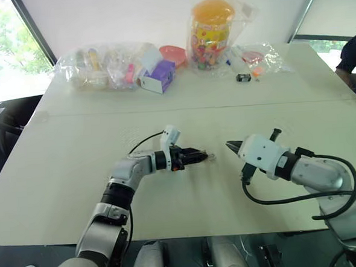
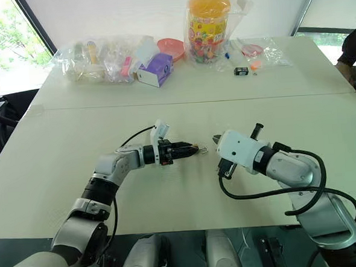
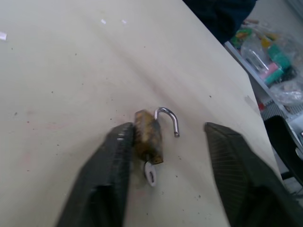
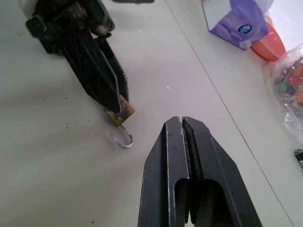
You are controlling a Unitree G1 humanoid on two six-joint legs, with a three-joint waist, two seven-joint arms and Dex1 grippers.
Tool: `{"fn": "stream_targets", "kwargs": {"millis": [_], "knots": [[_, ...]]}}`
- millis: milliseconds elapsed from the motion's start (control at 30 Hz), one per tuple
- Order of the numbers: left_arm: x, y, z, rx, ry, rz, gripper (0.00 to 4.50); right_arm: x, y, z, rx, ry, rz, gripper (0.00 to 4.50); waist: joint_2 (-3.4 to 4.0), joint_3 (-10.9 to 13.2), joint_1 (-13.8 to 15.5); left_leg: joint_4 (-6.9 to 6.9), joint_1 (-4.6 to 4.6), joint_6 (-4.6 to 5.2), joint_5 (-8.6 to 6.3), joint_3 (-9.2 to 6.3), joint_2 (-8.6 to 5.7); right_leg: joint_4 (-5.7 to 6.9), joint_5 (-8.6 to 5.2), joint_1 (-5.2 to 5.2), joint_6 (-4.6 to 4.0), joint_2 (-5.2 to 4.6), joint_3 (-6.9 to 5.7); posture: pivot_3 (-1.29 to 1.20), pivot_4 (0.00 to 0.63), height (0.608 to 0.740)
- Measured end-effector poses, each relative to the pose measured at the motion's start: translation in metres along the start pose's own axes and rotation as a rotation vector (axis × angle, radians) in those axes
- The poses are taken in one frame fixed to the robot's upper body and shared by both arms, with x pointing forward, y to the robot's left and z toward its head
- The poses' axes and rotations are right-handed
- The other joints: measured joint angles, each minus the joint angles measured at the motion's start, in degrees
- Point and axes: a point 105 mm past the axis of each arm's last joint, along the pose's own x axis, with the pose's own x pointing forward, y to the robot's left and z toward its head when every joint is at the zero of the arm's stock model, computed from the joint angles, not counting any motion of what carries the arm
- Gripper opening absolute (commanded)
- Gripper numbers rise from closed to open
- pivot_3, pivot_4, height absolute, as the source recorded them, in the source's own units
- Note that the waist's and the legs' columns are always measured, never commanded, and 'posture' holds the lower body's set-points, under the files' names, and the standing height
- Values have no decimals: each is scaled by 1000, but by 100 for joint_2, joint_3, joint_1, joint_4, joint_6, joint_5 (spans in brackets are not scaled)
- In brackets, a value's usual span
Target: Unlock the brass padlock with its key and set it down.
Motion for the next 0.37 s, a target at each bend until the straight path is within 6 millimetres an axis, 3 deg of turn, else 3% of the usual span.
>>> {"fn": "stream_targets", "kwargs": {"millis": [33,67,233,367], "knots": [[-5,1,3,18,1,3,4308,0,0,-1,1,4,1,0,1,0,-9,0,2,0,0,0,1,1,0,0,0,1,0,0,150,735],[-10,3,4,35,4,6,4460,0,0,-1,0,5,0,0,1,-1,-15,0,3,0,0,1,2,2,0,0,0,2,0,0,150,735],[-50,9,8,144,71,38,4460,-4,0,-6,-9,32,26,0,2,-1,-11,-3,2,0,0,0,5,1,-1,0,-1,4,1,0,150,735],[-71,-5,9,261,109,-8,4460,-14,4,-18,4,89,95,0,1,0,74,0,-3,2,-1,0,0,-9,-1,4,-1,-8,-1,0,150,735]]}}
